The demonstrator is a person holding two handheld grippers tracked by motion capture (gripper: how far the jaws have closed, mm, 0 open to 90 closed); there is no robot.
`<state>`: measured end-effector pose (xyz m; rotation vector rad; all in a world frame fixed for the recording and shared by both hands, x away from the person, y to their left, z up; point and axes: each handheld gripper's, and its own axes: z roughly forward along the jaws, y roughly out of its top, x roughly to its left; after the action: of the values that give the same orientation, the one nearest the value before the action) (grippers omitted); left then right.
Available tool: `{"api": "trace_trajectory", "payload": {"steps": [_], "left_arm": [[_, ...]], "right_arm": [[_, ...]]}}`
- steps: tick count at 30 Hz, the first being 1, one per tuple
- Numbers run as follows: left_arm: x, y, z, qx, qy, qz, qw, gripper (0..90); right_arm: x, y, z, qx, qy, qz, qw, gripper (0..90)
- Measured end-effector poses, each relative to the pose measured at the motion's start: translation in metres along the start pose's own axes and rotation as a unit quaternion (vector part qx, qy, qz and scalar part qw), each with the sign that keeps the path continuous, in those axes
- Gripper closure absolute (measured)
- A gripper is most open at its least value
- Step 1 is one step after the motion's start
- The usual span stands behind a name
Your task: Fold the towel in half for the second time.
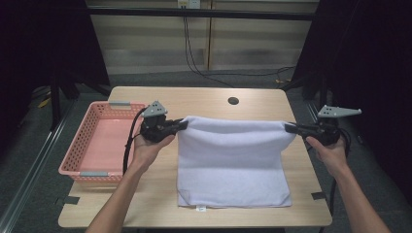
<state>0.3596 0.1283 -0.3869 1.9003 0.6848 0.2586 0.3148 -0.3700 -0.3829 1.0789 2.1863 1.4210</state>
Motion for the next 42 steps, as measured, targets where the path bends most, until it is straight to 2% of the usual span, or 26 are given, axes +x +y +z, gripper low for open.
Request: {"api": "trace_trajectory", "payload": {"steps": [4,5,6,7,8,9,10,11,12,13,14,15,16,18,19,21,22,24,28,31,33,37,39,41,42], "left_arm": [[-0.015,-0.018,-0.013,0.010,-0.001,-0.006,0.9999,82.5],[-0.019,-0.022,-0.017,0.004,-0.008,-0.019,0.9998,82.1],[-0.026,-0.030,-0.021,0.002,-0.016,-0.020,0.9997,82.1],[-0.031,-0.036,-0.022,0.010,-0.009,-0.010,0.9999,82.0],[-0.031,-0.036,-0.022,0.010,-0.009,-0.010,0.9999,81.6],[-0.037,-0.049,-0.022,0.023,-0.020,-0.010,0.9995,81.4],[-0.040,-0.057,-0.022,0.030,-0.014,-0.008,0.9994,81.4],[-0.043,-0.065,-0.020,0.038,-0.016,-0.008,0.9991,81.3],[-0.044,-0.072,-0.019,0.045,-0.022,-0.013,0.9986,81.3],[-0.045,-0.079,-0.019,0.049,-0.017,-0.015,0.9985,81.1],[-0.046,-0.085,-0.019,0.054,-0.021,-0.017,0.9981,80.9],[-0.046,-0.090,-0.020,0.064,-0.028,-0.022,0.9973,80.6],[-0.046,-0.094,-0.021,0.077,-0.025,-0.022,0.9965,80.4],[-0.046,-0.103,-0.024,0.089,-0.037,-0.027,0.9950,79.7],[-0.048,-0.108,-0.025,0.096,-0.036,-0.027,0.9944,78.8],[-0.051,-0.115,-0.026,0.111,-0.039,-0.021,0.9928,77.5],[-0.053,-0.117,-0.027,0.119,-0.044,-0.018,0.9917,76.8],[-0.055,-0.118,-0.031,0.115,-0.050,-0.016,0.9920,76.9],[-0.061,-0.123,-0.040,0.118,-0.064,-0.015,0.9909,75.6],[-0.064,-0.127,-0.049,0.112,-0.073,-0.018,0.9908,73.4],[-0.064,-0.128,-0.056,0.101,-0.075,-0.023,0.9917,70.8],[-0.058,-0.127,-0.064,0.083,-0.065,-0.033,0.9939,66.5],[-0.054,-0.124,-0.062,0.079,-0.062,-0.038,0.9942,64.5],[-0.051,-0.119,-0.054,0.079,-0.058,-0.030,0.9948,64.9],[-0.049,-0.117,-0.049,0.085,-0.057,-0.029,0.9943,64.9]], "right_arm": [[0.019,-0.018,-0.014,0.003,0.016,-0.006,0.9998,85.0],[0.024,-0.024,-0.016,0.006,0.022,-0.007,0.9997,84.9],[0.029,-0.029,-0.019,0.007,0.022,-0.007,0.9997,84.9],[0.036,-0.037,-0.021,0.006,0.028,-0.005,0.9996,84.8],[0.036,-0.037,-0.021,0.006,0.028,-0.005,0.9996,84.8],[0.043,-0.051,-0.022,0.012,0.031,-0.002,0.9994,84.4],[0.045,-0.057,-0.021,0.015,0.034,0.002,0.9993,84.3],[0.047,-0.064,-0.020,0.025,0.038,0.002,0.9990,84.2],[0.049,-0.070,-0.019,0.030,0.032,0.002,0.9990,84.2],[0.050,-0.077,-0.019,0.031,0.039,0.008,0.9987,84.0],[0.052,-0.083,-0.018,0.040,0.045,0.013,0.9981,83.4],[0.054,-0.088,-0.018,0.051,0.039,0.012,0.9978,82.4],[0.056,-0.093,-0.018,0.059,0.041,0.013,0.9973,81.3],[0.058,-0.103,-0.019,0.072,0.064,0.028,0.9949,79.8],[0.059,-0.107,-0.020,0.083,0.062,0.027,0.9943,79.3],[0.061,-0.115,-0.022,0.096,0.070,0.036,0.9923,76.7],[0.062,-0.118,-0.023,0.103,0.073,0.038,0.9912,76.5],[0.068,-0.122,-0.026,0.116,0.069,0.031,0.9904,73.9],[0.078,-0.126,-0.032,0.126,0.078,0.029,0.9886,68.5],[0.082,-0.127,-0.037,0.124,0.079,0.033,0.9886,63.4],[0.085,-0.127,-0.040,0.117,0.073,0.031,0.9900,60.7],[0.088,-0.125,-0.047,0.109,0.060,0.031,0.9918,55.7],[0.087,-0.123,-0.049,0.101,0.041,0.028,0.9936,55.5],[0.088,-0.120,-0.045,0.095,0.030,0.027,0.9947,55.6],[0.088,-0.119,-0.040,0.096,0.024,0.026,0.9948,55.6]]}}
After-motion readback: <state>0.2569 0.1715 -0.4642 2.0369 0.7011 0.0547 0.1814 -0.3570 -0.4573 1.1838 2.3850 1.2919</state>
